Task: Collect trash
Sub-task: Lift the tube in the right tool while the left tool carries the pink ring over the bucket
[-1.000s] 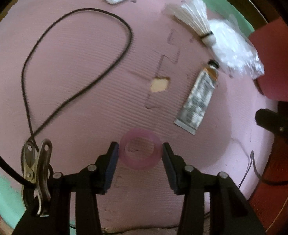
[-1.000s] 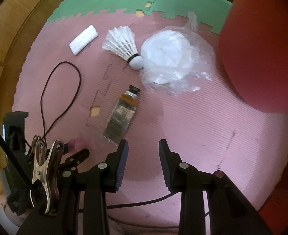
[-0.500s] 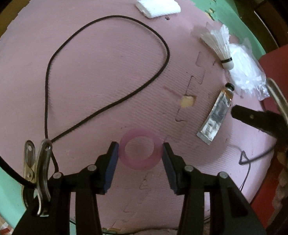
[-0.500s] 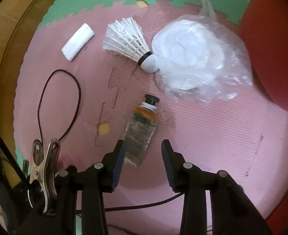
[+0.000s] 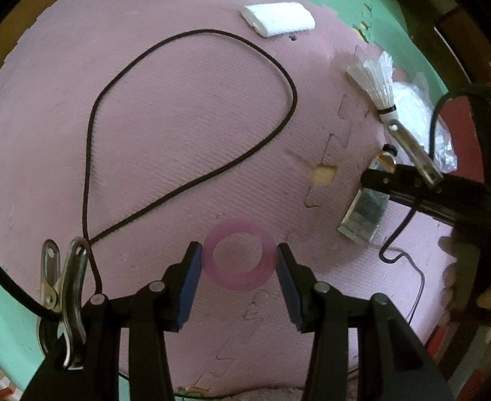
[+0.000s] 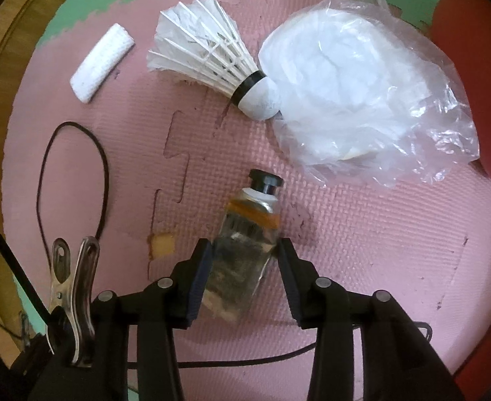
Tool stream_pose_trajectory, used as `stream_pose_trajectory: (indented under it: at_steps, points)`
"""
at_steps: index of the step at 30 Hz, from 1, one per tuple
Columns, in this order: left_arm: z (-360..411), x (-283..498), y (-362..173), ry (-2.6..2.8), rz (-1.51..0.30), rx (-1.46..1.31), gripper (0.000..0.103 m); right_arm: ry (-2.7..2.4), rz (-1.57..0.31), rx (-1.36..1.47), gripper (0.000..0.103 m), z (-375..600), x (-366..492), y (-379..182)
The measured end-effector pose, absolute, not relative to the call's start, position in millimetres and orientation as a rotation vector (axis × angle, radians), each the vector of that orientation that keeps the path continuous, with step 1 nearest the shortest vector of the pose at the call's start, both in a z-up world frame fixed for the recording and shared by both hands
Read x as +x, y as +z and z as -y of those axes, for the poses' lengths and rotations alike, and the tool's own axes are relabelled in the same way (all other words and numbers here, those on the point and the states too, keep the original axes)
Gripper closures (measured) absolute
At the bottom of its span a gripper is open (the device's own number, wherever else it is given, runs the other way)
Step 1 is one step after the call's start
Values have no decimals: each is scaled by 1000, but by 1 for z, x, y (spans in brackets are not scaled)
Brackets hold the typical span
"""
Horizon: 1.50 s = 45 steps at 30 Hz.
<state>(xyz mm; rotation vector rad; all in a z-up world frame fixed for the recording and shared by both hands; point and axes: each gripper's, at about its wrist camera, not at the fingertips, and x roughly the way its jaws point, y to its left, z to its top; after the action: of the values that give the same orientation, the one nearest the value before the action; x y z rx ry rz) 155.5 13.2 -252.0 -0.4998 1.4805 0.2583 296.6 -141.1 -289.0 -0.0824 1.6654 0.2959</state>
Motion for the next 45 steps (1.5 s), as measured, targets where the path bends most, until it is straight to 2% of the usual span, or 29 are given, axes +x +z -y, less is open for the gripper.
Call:
stream_pose_trajectory:
  at_steps: [5,9,15,21,34,45]
  points:
    - [-17,150,-250,262,-1473,-518,56,285,-1660,-117,44,124,296,-292]
    - [-16,146,-247,261,-1471,-527,56,230,-1658,-151,43,107,293,-296]
    - [-15,144,-243,260,-1466,-519,56,218,-1632,-228,57,82,279,-293]
    - [-11,150,-238,257,-1464,-511,56,251,-1636,-276,65,79,278,-287]
    - [2,173,-215,229,-1447,-472,56,378,-1576,-215,65,105,281,-230]
    - [22,179,-167,154,-1413,-485,56,432,-1543,-123,65,158,279,-176]
